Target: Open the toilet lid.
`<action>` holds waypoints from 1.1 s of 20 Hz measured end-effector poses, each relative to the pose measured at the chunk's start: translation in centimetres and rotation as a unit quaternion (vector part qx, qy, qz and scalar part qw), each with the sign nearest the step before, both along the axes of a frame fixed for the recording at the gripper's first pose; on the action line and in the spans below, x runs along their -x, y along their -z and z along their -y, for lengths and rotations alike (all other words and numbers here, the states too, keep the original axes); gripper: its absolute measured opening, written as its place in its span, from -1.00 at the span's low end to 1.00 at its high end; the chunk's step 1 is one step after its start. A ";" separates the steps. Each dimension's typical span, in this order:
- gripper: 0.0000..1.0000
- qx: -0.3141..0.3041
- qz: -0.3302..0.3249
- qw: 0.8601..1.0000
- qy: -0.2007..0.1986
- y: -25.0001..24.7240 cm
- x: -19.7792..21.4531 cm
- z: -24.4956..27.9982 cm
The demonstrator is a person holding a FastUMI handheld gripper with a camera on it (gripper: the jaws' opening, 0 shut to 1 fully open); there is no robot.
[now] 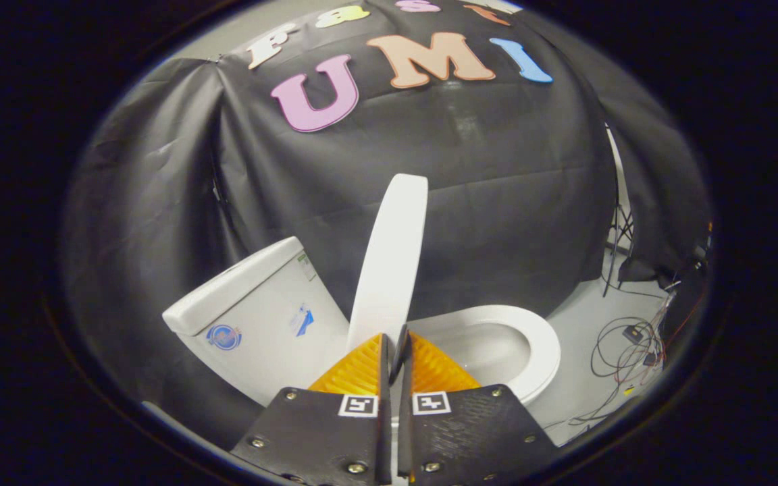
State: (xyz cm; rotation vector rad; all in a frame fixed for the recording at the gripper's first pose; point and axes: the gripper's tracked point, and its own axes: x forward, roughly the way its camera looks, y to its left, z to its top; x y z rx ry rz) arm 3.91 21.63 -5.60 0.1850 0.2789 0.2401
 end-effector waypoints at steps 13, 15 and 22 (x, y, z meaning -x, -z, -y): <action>-0.91 0.074 0.072 0.993 -0.056 -2.3 1.6 -7.4; -0.91 0.080 0.084 0.992 -0.056 -2.1 2.4 -8.3; -0.91 0.103 0.116 0.986 -0.065 -2.4 2.7 -11.7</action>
